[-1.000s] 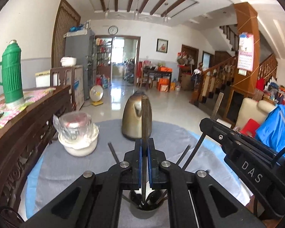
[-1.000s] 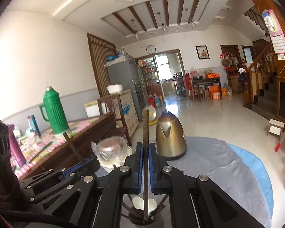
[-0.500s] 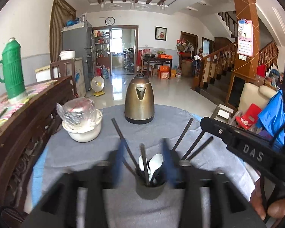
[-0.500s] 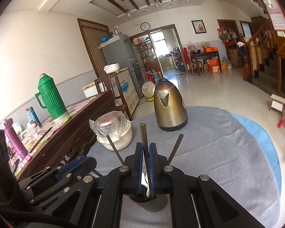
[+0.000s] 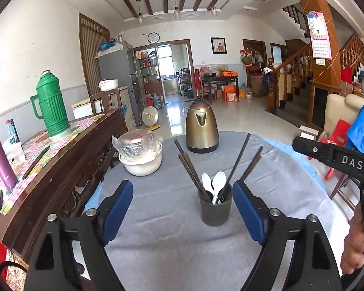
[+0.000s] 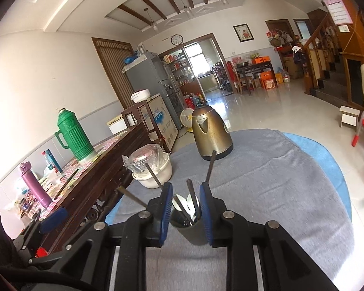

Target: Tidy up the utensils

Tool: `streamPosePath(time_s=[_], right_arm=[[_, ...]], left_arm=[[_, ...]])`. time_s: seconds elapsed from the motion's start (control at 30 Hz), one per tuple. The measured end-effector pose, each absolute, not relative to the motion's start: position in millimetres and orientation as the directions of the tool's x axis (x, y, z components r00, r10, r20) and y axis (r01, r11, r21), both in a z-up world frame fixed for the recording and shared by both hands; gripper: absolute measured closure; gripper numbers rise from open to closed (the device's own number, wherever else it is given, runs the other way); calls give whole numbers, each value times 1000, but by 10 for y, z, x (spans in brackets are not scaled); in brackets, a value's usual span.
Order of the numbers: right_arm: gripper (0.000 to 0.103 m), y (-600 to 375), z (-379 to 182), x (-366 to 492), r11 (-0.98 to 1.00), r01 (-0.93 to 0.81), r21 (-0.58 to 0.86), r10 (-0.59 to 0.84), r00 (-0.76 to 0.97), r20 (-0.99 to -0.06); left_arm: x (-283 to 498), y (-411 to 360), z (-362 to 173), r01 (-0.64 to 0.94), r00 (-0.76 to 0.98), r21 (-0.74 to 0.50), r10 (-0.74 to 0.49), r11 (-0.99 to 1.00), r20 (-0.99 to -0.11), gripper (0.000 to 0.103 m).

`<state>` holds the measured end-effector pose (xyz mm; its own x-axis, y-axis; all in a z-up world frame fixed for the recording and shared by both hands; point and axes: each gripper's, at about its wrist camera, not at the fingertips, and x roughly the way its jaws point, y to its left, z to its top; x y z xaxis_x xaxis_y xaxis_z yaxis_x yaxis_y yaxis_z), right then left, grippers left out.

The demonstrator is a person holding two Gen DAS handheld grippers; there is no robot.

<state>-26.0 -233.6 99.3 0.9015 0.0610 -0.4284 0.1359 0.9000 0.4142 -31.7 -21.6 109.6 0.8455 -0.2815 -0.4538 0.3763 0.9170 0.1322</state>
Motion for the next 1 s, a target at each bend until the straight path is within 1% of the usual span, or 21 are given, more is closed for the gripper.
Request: streamPosePath(time_s=[0.13,0.2,0.23,0.27,0.3,0.33,0.37,0.4,0.6,0.63,0.7,0.77,0.9,1.0], right_arm=[[77,-2324,942,-499,897,123,424,82,897,-434],[77,-2309,903,-643,900,124,418,79,896,-436],[75,-2299,884,-688,899,120,421,85,896,-437],[70,-2302,861,-750,898,116,424,92,894,-439],[68,-2294,825,-826,898,115,424,96,890,-446],[62,-2282,801,-881,898,119,423,94,888,-449],[48,-2279,781,-940,898,120,424,93,888,-450],[44,-2268,765,-999,897,122,424,91,889,-449],[43,-2080,767,-1402,912,103,396,93,890,-446],[43,-2036,784,-1497,915,99,391,91,894,-440],[43,-1970,811,-1633,918,103,382,81,896,-437],[41,-1884,845,-1757,925,113,364,64,895,-442],[40,-1740,854,-1905,945,140,296,6,897,-443],[40,-1722,826,-1886,942,153,300,1,889,-457]], left_arm=[[-425,-17,975,366,828,105,-272,925,-491,15],[-467,81,888,353,810,84,-260,932,-525,15],[-486,106,858,349,804,78,-256,934,-537,15],[-531,146,805,341,796,70,-249,937,-552,15],[-574,169,773,337,792,69,-243,939,-560,15],[-621,174,746,336,788,70,-239,939,-567,15],[-661,179,731,336,785,73,-236,939,-573,15],[-718,184,721,332,783,78,-229,940,-578,15],[-1097,242,822,300,808,111,-190,947,-557,14],[-1198,264,859,288,819,124,-177,949,-546,13],[-1352,303,903,286,833,142,-173,948,-526,7],[-1465,318,937,290,847,161,-174,944,-503,6],[-1553,306,983,278,866,187,-161,942,-473,5],[-1534,314,963,269,869,206,-145,941,-473,5]])
